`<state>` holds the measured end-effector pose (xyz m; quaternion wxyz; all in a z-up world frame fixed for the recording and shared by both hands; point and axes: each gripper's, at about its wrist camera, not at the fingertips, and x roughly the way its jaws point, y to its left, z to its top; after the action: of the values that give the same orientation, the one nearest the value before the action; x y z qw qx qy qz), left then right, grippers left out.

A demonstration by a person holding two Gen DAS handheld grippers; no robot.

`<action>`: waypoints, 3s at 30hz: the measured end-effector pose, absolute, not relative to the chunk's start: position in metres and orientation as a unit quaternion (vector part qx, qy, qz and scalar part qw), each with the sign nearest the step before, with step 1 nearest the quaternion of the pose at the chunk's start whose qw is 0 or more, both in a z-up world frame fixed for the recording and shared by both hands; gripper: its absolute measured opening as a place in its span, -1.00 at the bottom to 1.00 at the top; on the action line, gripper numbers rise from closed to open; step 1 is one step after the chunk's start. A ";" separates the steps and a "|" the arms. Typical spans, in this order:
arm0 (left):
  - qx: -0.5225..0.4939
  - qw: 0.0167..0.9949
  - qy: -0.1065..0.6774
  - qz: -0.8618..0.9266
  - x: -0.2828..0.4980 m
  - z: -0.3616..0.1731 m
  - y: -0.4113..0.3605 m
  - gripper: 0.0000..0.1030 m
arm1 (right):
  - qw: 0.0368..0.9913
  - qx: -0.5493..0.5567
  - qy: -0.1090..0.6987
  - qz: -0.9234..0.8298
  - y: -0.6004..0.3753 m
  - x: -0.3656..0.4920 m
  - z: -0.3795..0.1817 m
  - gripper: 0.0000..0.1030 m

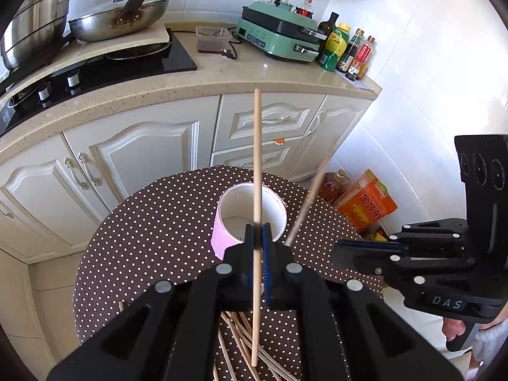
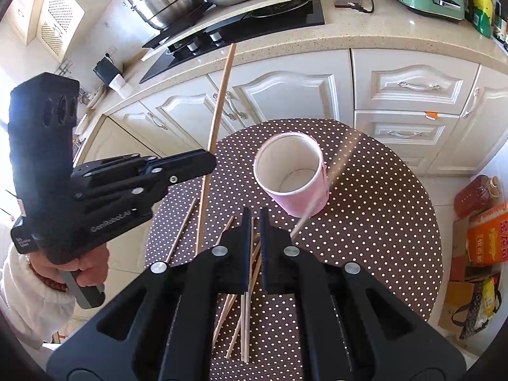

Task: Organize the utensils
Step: 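Lift both held chopsticks upright and lower them into the pink cup, then open the left tool releasing its chopstick while the right tool releases its own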

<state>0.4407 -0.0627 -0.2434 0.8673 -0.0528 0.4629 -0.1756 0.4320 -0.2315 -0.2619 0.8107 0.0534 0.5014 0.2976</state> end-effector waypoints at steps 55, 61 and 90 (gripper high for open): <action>-0.102 0.886 0.422 -0.163 0.482 -0.227 -0.057 -0.90 | 0.845 0.166 0.494 0.121 -0.306 0.490 -0.297 -0.88; -0.119 0.905 0.375 -0.162 0.493 -0.214 -0.063 -0.90 | 0.886 0.195 0.381 0.179 -0.290 0.490 -0.229 -0.88; -0.121 0.899 0.401 -0.125 0.483 -0.279 -0.062 -0.90 | 0.908 0.107 0.334 0.229 -0.233 0.476 -0.277 -0.87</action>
<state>0.4829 -0.0616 -0.2792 0.8994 -0.1208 0.4009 -0.1255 0.4762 -0.2329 -0.2766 0.9081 0.1068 0.3338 0.2290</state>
